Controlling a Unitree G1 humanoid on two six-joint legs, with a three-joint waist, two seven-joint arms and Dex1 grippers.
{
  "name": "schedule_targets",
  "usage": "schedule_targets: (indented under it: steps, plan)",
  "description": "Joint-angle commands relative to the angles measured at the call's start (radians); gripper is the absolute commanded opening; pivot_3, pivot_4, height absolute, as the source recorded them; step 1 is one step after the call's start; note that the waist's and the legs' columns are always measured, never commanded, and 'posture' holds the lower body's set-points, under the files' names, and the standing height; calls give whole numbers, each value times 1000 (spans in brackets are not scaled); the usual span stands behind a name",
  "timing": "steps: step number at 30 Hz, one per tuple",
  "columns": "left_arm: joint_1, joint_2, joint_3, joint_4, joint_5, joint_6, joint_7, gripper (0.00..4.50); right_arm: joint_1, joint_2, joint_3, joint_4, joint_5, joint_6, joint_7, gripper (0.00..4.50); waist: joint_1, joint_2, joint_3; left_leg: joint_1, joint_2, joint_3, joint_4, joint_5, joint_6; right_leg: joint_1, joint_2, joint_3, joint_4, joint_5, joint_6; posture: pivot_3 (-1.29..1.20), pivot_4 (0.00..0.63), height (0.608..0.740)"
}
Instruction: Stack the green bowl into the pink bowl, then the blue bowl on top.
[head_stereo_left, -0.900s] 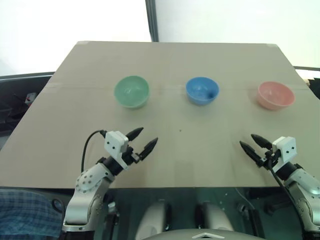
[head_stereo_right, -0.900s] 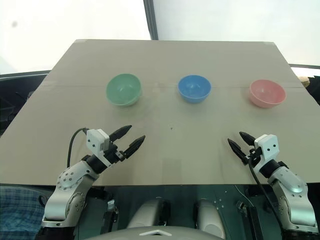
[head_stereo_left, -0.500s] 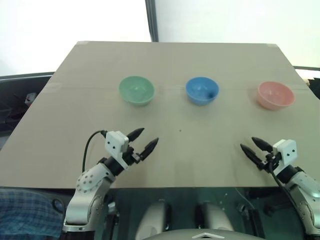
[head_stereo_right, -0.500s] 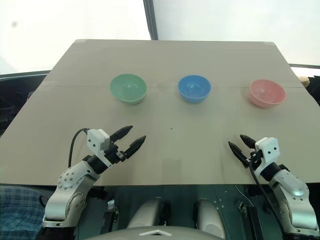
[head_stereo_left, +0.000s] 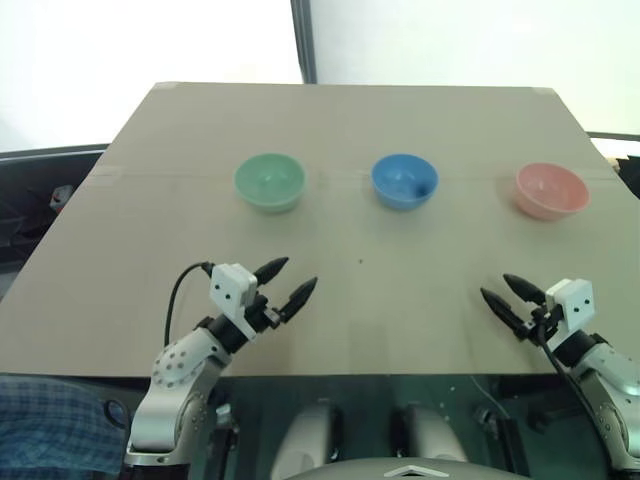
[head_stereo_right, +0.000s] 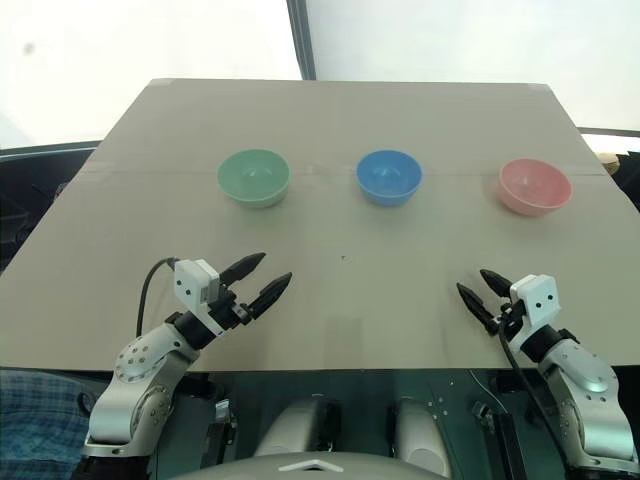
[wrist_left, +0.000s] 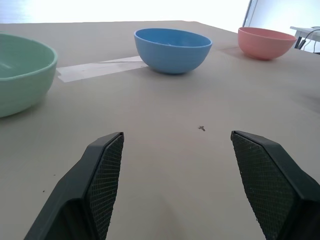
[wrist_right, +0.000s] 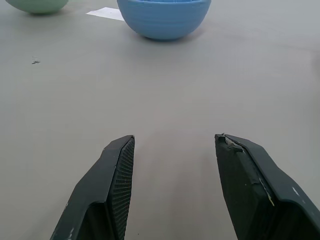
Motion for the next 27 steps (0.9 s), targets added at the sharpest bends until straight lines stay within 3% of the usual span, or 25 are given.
schedule_targets:
  steps: [1,4,9,17,21,27]
  plan:
    - [-9,4,-8,-53,-33,-7,-22,3614,-19,-15,-23,-19,-5,-6,-18,2669,0,0,0,0,0,0,0,0,0,0,0,0,0,0,0,0,150,740]
    - [-24,16,-22,-79,-64,13,-49,3614,-54,-42,-32,7,-51,35,-68,2669,0,0,0,0,0,0,0,0,0,0,0,0,0,0,0,0,150,740]
    - [-88,42,-16,-154,-264,143,-111,3614,-164,-133,-53,93,-120,95,-131,2669,0,1,0,0,0,0,1,0,0,0,0,0,0,0,0,0,150,740]
    - [-194,31,-52,-171,-314,208,-92,3614,-415,-339,14,305,-221,99,-36,2669,-2,2,1,0,-1,1,1,3,-3,2,2,0,0,0,0,0,150,740]
    - [-221,15,-69,-158,-308,209,-91,3614,-647,-423,106,566,-316,81,20,2669,-4,3,3,1,0,2,2,3,-4,3,3,0,0,0,0,0,150,740]
    - [-244,-2,-91,-145,-295,207,-87,3614,-964,-401,254,943,-440,-23,86,2669,-4,2,3,3,0,2,2,3,-4,4,3,0,-1,0,0,0,150,740]
